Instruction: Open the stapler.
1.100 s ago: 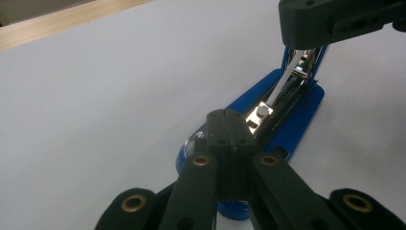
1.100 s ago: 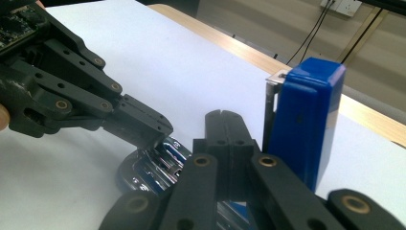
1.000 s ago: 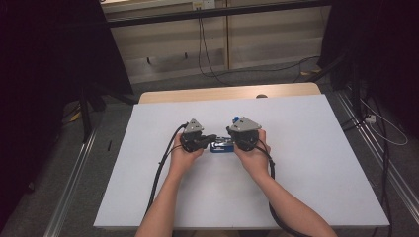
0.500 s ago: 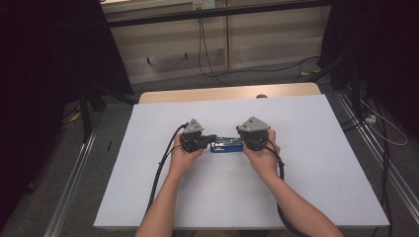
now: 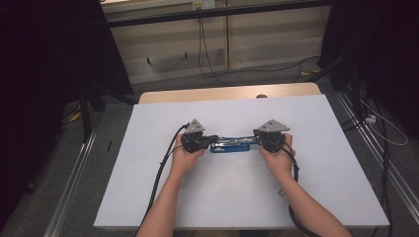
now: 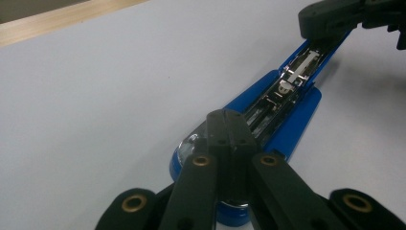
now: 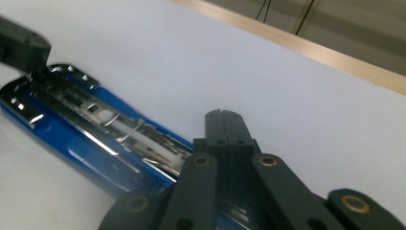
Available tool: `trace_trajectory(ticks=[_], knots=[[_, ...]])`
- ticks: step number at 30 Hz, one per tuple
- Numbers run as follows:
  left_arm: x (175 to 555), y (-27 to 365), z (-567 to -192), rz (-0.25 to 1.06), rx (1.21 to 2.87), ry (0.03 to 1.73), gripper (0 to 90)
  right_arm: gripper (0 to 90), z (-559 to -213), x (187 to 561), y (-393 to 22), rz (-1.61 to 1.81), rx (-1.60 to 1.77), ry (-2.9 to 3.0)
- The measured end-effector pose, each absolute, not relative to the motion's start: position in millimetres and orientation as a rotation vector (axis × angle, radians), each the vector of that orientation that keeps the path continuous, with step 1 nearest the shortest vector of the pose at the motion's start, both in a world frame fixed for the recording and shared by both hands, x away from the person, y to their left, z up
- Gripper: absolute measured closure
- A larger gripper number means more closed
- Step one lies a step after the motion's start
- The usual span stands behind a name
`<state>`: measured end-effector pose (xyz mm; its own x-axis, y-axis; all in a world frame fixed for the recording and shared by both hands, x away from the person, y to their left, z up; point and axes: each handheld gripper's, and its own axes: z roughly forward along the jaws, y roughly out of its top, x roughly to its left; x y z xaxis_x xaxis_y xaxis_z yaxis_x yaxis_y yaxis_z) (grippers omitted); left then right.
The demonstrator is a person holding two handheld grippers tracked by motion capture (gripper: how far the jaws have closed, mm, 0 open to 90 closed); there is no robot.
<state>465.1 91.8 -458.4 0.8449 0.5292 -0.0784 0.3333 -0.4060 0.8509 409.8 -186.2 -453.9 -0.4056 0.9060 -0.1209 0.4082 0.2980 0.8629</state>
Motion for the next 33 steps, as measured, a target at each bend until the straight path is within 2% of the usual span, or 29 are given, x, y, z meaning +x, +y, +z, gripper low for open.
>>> trace_trajectory(ticks=[14,16,27,33], knots=[[467,97,-453,0.193,1.974,0.649,90.0,90.0,-450,407,-196,1.076,1.081,2.050],[468,99,-452,0.168,1.971,0.650,87.9,89.8,-447,404,-198,1.113,1.070,2.065],[461,107,-433,0.167,1.923,0.690,60.3,73.9,-433,370,-219,1.230,1.022,2.101],[455,108,-427,0.153,1.936,0.730,36.0,56.7,-436,351,-236,1.265,1.047,2.118]])
